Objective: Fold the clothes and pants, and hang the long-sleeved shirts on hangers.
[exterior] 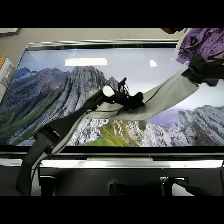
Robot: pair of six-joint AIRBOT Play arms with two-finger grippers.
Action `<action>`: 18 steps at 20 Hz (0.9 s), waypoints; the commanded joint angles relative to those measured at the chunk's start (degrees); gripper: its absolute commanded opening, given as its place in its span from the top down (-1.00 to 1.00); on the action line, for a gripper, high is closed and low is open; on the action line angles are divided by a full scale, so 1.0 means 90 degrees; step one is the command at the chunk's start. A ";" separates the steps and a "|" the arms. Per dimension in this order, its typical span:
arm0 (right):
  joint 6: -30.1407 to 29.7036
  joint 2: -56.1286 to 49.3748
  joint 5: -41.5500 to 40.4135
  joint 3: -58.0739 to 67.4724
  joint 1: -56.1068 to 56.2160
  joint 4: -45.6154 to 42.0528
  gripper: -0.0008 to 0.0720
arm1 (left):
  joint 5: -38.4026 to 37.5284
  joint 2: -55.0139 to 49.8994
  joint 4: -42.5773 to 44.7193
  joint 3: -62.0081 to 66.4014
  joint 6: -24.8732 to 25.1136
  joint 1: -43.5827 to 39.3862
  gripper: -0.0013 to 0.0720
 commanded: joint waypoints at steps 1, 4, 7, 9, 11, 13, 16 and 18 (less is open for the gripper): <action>0.0376 -0.0260 -0.0653 -0.0002 0.0770 0.0415 0.88 | -0.1875 0.0974 0.1647 0.0029 0.0136 0.0935 0.92; 0.0882 -0.0712 -0.1557 -0.0002 0.2045 0.0391 0.88 | -0.3232 0.1858 0.2637 0.0029 0.0160 0.1868 0.91; 0.1358 -0.1333 -0.2669 0.0000 0.3208 0.0362 0.88 | -0.3801 0.2618 0.3395 0.0029 0.0158 0.2674 0.91; 0.1693 -0.1795 -0.3356 0.0000 0.3764 0.0369 0.88 | -0.3874 0.2946 0.3393 0.0029 0.0155 0.3152 0.91; 0.1965 -0.2220 -0.3949 0.0000 0.4177 0.0386 0.88 | -0.3888 0.3133 0.3390 0.0029 0.0151 0.3546 0.91; 0.2055 -0.2572 -0.4435 0.0000 0.4444 0.0512 0.88 | -0.3939 0.3196 0.3385 0.0029 0.0134 0.3823 0.91; 0.2157 -0.2890 -0.4544 0.0005 0.4648 0.0682 0.88 | -0.4005 0.3198 0.3388 0.0015 0.0136 0.4031 0.91; 0.2106 -0.2919 -0.4204 0.0005 0.4677 0.0685 0.88 | -0.4010 0.3196 0.3390 -0.0005 0.0138 0.4065 0.91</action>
